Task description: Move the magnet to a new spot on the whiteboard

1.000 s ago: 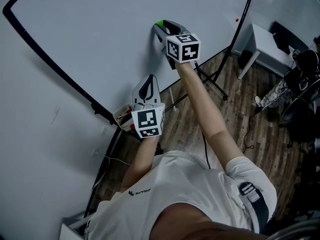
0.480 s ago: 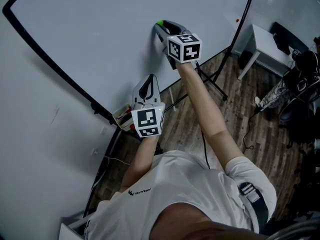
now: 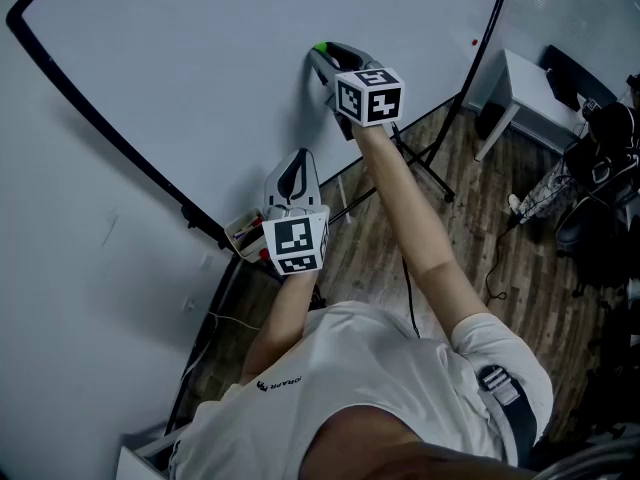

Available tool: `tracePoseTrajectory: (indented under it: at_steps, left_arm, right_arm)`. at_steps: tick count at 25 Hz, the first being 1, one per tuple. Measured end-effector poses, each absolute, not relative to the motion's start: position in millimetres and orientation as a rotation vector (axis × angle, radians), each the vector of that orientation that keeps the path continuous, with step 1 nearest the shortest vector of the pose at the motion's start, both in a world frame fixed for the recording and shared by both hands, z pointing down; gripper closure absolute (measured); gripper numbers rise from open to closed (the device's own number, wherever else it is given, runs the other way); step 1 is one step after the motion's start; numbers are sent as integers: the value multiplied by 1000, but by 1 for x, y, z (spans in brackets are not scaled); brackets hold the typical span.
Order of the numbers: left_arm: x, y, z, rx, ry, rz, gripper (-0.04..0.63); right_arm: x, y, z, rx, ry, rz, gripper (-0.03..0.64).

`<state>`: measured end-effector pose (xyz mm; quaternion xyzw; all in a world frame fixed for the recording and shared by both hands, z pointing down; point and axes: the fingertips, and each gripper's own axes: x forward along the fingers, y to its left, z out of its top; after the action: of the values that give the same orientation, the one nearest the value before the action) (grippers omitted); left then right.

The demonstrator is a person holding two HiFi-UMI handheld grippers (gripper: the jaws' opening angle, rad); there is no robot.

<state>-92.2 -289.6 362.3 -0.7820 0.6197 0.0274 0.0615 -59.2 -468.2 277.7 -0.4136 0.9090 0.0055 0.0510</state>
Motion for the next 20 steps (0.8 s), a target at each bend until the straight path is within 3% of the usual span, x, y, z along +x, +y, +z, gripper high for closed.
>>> tracePoseTrajectory:
  at_steps: [20]
  left_arm:
    - [-93,-279,359,-2357,1888,128,592]
  right_arm:
    - [-50,-431,270,-1231,2745,66,486]
